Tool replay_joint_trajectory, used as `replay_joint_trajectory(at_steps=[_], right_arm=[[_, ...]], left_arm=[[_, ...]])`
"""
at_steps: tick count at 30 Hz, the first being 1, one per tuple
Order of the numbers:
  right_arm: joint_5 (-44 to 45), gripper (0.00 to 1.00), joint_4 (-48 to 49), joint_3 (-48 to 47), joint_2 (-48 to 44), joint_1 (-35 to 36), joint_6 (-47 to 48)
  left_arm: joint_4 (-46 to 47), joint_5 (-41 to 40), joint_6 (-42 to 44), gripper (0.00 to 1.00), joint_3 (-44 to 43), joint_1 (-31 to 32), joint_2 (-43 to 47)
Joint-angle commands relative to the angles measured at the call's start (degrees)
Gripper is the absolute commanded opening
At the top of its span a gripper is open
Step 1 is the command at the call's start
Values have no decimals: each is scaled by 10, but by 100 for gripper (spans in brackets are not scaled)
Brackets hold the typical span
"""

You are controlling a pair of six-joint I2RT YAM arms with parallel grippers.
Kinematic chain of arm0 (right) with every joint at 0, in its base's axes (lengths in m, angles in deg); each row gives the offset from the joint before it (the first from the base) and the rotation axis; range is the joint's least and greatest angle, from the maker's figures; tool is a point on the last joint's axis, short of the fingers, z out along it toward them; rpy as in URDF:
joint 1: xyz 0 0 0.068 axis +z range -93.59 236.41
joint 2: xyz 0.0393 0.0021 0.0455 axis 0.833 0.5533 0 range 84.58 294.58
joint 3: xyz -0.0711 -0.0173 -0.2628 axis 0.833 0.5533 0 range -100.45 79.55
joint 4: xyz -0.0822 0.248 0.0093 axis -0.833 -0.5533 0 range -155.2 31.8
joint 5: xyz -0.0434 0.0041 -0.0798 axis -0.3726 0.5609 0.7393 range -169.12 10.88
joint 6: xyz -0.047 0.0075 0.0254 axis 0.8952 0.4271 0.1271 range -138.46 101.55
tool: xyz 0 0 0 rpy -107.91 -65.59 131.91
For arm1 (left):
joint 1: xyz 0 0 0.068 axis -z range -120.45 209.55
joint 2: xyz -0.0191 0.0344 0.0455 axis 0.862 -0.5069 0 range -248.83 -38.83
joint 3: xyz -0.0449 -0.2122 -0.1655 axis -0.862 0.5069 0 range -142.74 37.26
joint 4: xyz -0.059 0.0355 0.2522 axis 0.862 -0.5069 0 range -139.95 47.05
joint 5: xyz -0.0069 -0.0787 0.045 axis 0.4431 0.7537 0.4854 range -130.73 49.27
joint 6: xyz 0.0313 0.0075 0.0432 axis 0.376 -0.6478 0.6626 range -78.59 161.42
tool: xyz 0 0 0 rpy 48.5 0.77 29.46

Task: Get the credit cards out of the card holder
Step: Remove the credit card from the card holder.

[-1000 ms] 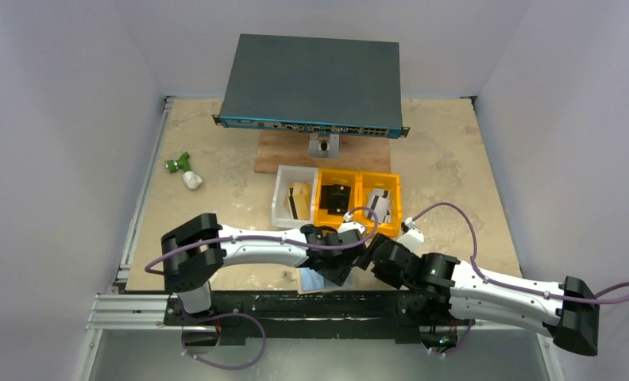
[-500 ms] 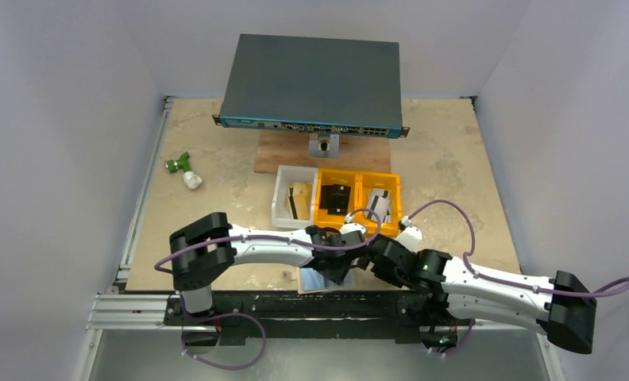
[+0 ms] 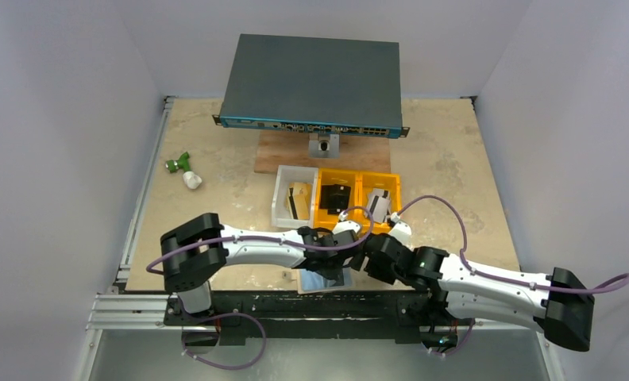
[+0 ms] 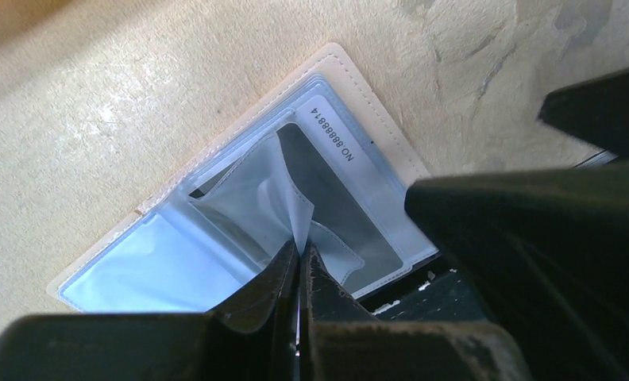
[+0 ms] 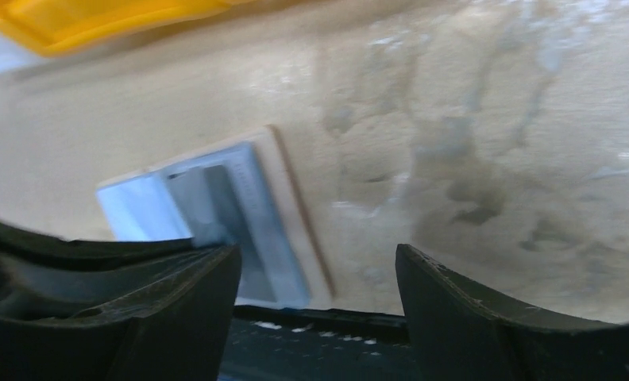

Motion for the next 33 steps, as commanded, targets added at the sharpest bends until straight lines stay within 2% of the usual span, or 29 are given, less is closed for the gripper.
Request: replay_joint_trajectory(at_steps=[1, 10, 19, 24, 27, 30, 33], right_arm=[[-36, 68, 90, -35, -7, 0, 20], [-100, 48, 207, -3, 35, 0, 0], [-126, 46, 300, -13, 120, -1, -6], [-130, 45, 307, -35, 170, 0, -3], [-131, 41, 318, -36, 188, 0, -5], [-128, 31, 324, -36, 193, -1, -8], [-121, 16, 319, -37, 194, 0, -8]], left_arm=[[38, 46, -7, 0, 50, -5, 11], [106, 98, -16, 0, 131, -38, 109], [157, 138, -25, 0, 193, -60, 158], [163, 142, -20, 0, 199, -61, 166], [165, 142, -17, 0, 202, -62, 171], [165, 144, -16, 0, 203, -62, 173], [165, 144, -14, 0, 204, -62, 176]])
